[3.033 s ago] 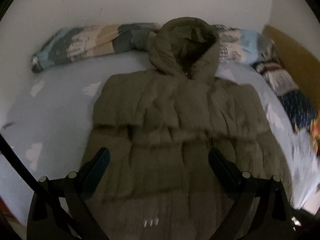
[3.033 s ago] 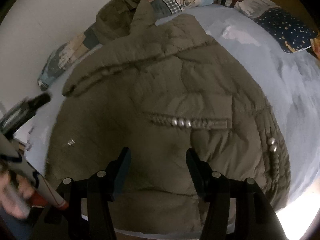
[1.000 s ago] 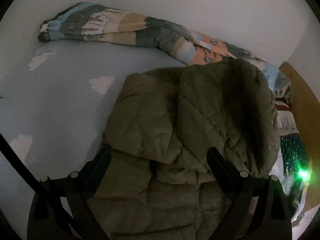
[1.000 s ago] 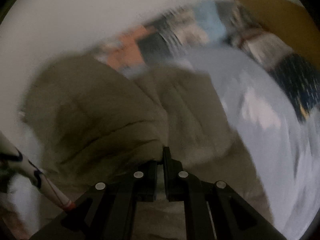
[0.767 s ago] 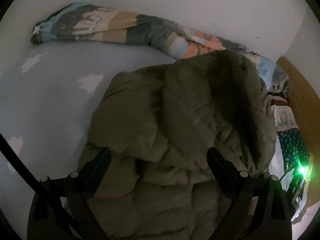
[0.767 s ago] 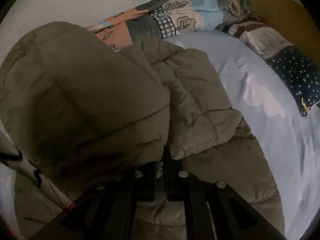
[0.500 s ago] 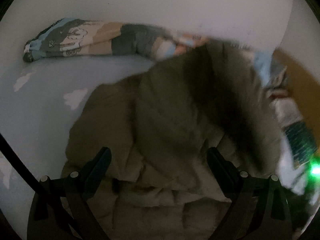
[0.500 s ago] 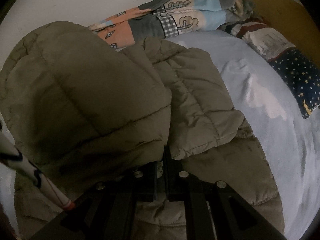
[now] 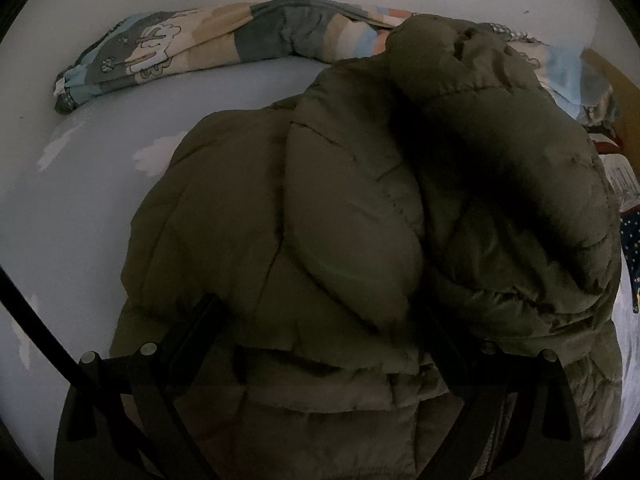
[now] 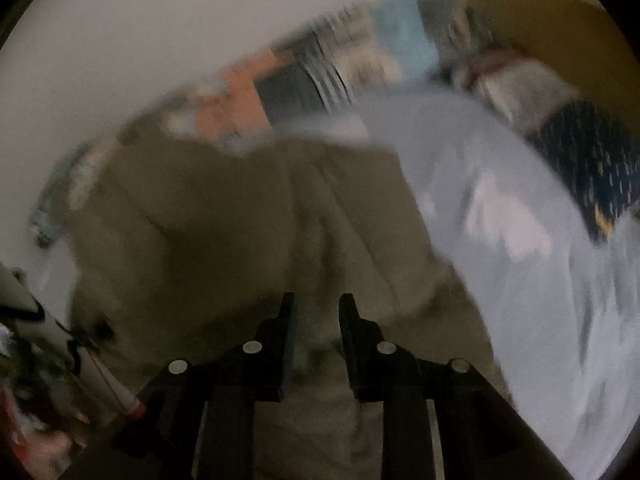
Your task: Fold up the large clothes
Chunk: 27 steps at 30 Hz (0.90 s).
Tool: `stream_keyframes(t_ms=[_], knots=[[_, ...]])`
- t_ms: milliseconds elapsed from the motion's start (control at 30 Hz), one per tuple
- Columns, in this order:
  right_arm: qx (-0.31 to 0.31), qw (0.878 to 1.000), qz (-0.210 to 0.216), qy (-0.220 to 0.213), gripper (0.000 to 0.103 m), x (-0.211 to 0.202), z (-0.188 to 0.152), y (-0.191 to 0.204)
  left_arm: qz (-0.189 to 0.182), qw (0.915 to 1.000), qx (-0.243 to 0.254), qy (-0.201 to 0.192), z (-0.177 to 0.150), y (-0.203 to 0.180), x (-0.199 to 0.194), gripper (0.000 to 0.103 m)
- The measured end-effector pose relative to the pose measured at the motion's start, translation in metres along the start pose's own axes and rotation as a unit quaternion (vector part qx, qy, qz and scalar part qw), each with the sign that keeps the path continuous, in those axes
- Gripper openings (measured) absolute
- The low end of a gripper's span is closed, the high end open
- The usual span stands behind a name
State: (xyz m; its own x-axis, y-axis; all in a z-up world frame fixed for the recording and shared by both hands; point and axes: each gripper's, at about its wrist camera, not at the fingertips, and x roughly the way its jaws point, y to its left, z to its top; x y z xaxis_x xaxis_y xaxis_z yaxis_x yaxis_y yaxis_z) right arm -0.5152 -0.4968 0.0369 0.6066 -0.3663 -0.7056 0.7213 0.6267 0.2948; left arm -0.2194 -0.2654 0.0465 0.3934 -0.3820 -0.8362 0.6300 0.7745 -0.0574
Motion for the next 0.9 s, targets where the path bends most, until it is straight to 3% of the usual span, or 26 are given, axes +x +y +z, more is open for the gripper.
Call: stream_keyframes(t_ms=[100, 133, 233, 300, 433, 500, 700, 900], knots=[[-0.025, 0.998, 0.056, -0.033, 0.026, -0.014, 0.019, 0.030, -0.009, 1.0000, -0.003, 0.002, 0.001, 0.005, -0.002, 0.096], [-0.034, 0.996, 0.069, -0.038, 0.030, -0.013, 0.024, 0.041, -0.012, 0.9999, -0.005, 0.001, 0.001, 0.006, -0.002, 0.096], [-0.053, 0.993, 0.098, -0.038, 0.032, 0.002, 0.035, 0.071, -0.015, 0.9999, -0.004, 0.002, 0.003, 0.009, -0.004, 0.096], [-0.076, 0.992, 0.096, -0.010, 0.033, 0.033, 0.037, 0.092, -0.014, 0.9999, -0.003, 0.002, 0.004, 0.011, -0.007, 0.096], [-0.087, 0.990, 0.065, 0.093, 0.033, 0.111, 0.014, 0.098, -0.021, 0.9996, -0.012, -0.010, 0.011, 0.018, -0.018, 0.096], [-0.094, 0.989, 0.066, 0.095, 0.033, 0.126, 0.003, 0.094, -0.012, 0.9995, -0.010, -0.026, 0.014, 0.018, -0.023, 0.096], [-0.094, 0.987, 0.093, 0.096, 0.033, 0.105, 0.022, 0.089, -0.001, 0.9991, -0.024, -0.035, 0.016, 0.024, -0.029, 0.096], [-0.086, 0.986, 0.136, 0.031, 0.033, 0.064, 0.049, 0.102, 0.010, 0.9963, -0.062, -0.059, 0.022, 0.043, -0.041, 0.096]])
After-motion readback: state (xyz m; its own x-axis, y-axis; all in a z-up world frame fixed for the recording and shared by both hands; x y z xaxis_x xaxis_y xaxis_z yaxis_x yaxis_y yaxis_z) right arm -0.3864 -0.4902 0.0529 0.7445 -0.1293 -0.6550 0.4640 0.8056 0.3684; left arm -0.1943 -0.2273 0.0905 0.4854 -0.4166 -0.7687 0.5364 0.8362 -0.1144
